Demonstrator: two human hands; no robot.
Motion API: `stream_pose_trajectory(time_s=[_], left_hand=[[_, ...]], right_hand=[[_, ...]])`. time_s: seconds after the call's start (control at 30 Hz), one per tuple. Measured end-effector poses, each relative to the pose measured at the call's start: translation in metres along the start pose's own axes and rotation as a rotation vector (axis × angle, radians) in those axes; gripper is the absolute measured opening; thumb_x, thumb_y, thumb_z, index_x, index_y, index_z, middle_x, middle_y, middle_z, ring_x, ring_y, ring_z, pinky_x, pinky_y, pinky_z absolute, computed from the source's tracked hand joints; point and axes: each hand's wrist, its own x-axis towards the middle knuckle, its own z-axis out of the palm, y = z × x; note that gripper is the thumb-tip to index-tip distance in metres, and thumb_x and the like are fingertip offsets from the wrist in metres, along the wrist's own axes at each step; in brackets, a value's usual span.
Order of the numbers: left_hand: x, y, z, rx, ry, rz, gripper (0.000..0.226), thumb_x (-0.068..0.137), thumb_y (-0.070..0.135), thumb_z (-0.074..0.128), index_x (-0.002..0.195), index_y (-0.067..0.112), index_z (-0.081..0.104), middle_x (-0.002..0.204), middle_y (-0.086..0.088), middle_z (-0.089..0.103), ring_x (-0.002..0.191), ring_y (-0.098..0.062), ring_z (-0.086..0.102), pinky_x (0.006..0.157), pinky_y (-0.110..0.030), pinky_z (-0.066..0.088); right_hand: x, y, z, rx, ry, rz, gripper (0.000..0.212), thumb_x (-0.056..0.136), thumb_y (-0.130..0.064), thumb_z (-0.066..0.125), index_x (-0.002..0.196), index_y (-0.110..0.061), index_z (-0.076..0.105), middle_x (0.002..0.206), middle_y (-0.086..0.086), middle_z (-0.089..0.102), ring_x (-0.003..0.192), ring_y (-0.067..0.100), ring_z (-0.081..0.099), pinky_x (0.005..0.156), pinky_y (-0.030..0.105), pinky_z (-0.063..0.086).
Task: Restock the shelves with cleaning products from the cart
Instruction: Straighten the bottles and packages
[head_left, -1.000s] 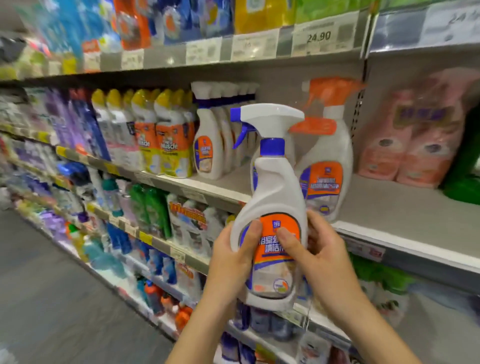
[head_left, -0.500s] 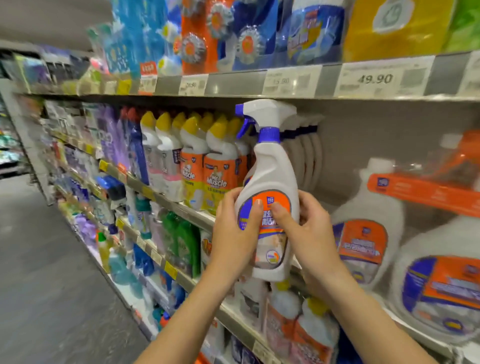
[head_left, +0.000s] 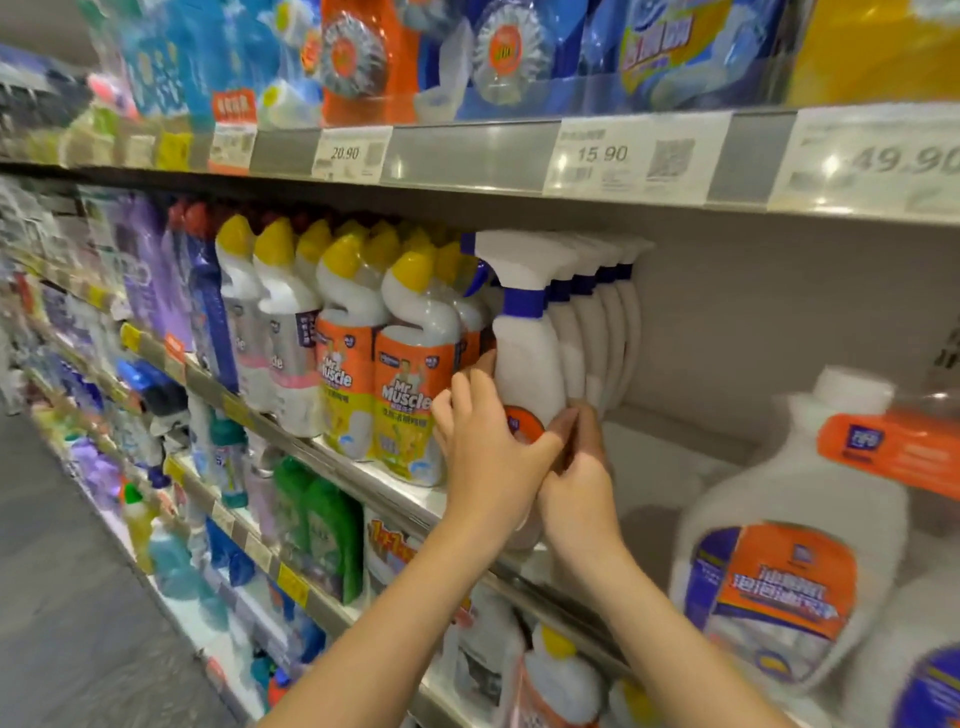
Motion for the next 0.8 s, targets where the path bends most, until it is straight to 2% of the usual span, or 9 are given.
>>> stream_pose_trajectory(time_s=[0.07,0.17,0.27,0.4,0.53,0.6,0.7,0.73,0.8], left_hand=[[0.001,-0.002,0.004,0.044,0.017,0.022,0.074,0.075,0.047,0.071,0.133,0.015,0.039,0.12,0.002,0.039,0.116,-0.018,0.027,0.102,-0.033,0.03],[0.002,-0.008,0.004,0.084,-0.028,0.018,0.056,0.077,0.039,0.073,0.115,0.01,0.044,0.118,-0.005,0.037,0.115,-0.021,0.026,0.104,-0.039,0.032],[0.008,-0.013,-0.001,0.083,-0.046,0.031,0.067,0.076,0.036,0.075,0.127,0.009,0.041,0.117,-0.004,0.035,0.114,-0.018,0.024,0.102,-0.034,0.028],[0.014,-0.013,-0.01,0.088,-0.066,0.042,0.079,0.076,0.037,0.075,0.138,0.012,0.034,0.108,0.007,0.025,0.111,-0.015,0.024,0.089,-0.021,0.022],[0.012,-0.014,-0.011,0.076,-0.088,0.019,0.079,0.077,0.036,0.074,0.14,0.013,0.031,0.121,0.001,0.032,0.114,-0.017,0.025,0.094,-0.026,0.027],[0.012,-0.012,-0.012,0.074,-0.096,0.003,0.075,0.078,0.036,0.073,0.137,0.011,0.034,0.123,-0.002,0.034,0.115,-0.021,0.027,0.098,-0.031,0.029],[0.009,-0.013,-0.016,0.076,-0.107,-0.005,0.07,0.08,0.035,0.073,0.134,0.008,0.038,0.125,-0.007,0.037,0.119,-0.025,0.031,0.098,-0.029,0.027],[0.007,-0.014,-0.018,0.066,-0.111,-0.002,0.071,0.081,0.035,0.073,0.136,0.008,0.038,0.128,-0.008,0.038,0.122,-0.025,0.032,0.101,-0.028,0.027],[-0.004,-0.011,-0.025,0.019,-0.107,-0.015,0.078,0.082,0.035,0.071,0.144,0.011,0.03,0.14,-0.008,0.033,0.131,-0.022,0.031,0.107,-0.025,0.028]], right_hand=[[-0.001,0.002,-0.001,-0.073,-0.055,-0.007,0.037,0.096,-0.01,0.051,0.125,-0.03,0.04,0.102,-0.018,0.06,0.088,-0.008,0.061,0.069,0.012,0.049],[-0.002,0.003,-0.005,-0.332,-0.116,-0.002,0.039,0.09,-0.011,0.057,0.122,-0.024,0.039,0.115,-0.006,0.05,0.102,0.01,0.053,0.085,0.024,0.046],[-0.007,-0.001,0.0,-0.384,-0.172,0.031,0.035,0.089,-0.01,0.055,0.121,-0.013,0.041,0.122,0.005,0.051,0.111,0.022,0.055,0.095,0.038,0.048],[-0.01,-0.003,0.012,-0.523,-0.126,0.033,0.046,0.093,-0.016,0.055,0.132,-0.012,0.033,0.122,0.006,0.054,0.109,0.027,0.059,0.085,0.03,0.046],[-0.011,-0.005,0.014,-0.603,-0.138,0.065,0.053,0.094,-0.015,0.052,0.139,-0.013,0.025,0.121,0.009,0.058,0.107,0.029,0.06,0.073,0.028,0.041],[-0.008,-0.007,0.009,-0.575,-0.203,0.109,0.051,0.093,-0.016,0.056,0.137,-0.012,0.029,0.127,0.011,0.054,0.112,0.029,0.056,0.081,0.03,0.045],[-0.018,-0.008,0.001,-0.499,-0.245,0.156,0.059,0.091,-0.021,0.063,0.139,-0.012,0.031,0.131,0.012,0.05,0.118,0.029,0.053,0.096,0.036,0.046],[-0.024,-0.008,-0.003,-0.454,-0.234,0.16,0.058,0.091,-0.023,0.064,0.139,-0.013,0.032,0.13,0.011,0.052,0.116,0.026,0.055,0.097,0.035,0.047],[-0.036,-0.01,-0.012,-0.34,-0.203,0.139,0.053,0.09,-0.026,0.065,0.134,-0.02,0.037,0.122,0.008,0.057,0.105,0.016,0.06,0.085,0.019,0.049]])
